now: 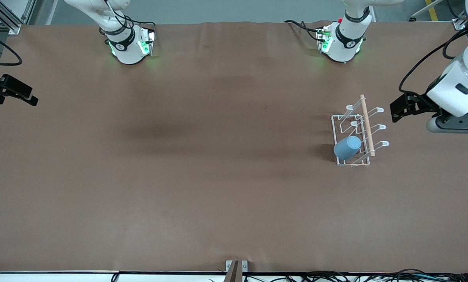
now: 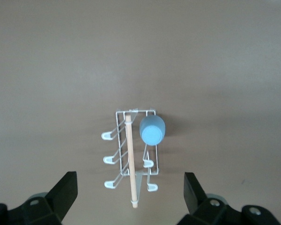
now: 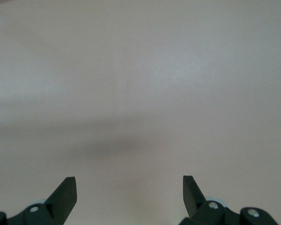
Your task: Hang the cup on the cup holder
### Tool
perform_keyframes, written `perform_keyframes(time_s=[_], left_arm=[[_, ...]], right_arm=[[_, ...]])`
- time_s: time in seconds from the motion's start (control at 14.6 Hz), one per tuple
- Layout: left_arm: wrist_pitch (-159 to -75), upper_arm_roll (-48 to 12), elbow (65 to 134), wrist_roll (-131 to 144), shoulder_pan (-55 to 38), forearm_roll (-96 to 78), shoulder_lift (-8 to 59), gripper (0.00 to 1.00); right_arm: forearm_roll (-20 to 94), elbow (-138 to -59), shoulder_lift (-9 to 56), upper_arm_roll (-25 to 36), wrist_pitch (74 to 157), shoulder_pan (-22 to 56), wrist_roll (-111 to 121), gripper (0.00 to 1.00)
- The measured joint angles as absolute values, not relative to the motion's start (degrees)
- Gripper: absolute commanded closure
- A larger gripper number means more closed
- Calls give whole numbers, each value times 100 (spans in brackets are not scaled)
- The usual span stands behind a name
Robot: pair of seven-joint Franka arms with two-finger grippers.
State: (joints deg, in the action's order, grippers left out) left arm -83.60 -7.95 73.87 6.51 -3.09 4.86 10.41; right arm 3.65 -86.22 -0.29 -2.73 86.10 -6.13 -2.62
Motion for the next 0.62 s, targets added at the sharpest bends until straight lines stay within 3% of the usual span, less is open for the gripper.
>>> perform_keyframes(time_s=[0.27, 0.62], left_arm=[[-8915, -760, 8551, 784, -294, 410, 349, 0], [-8975, -709, 9562, 1386, -119, 182, -474, 0]], right_arm=[[366, -8622, -29, -273, 8601, -613, -262, 0], [366, -8623, -29, -273, 8596, -614, -262, 0]])
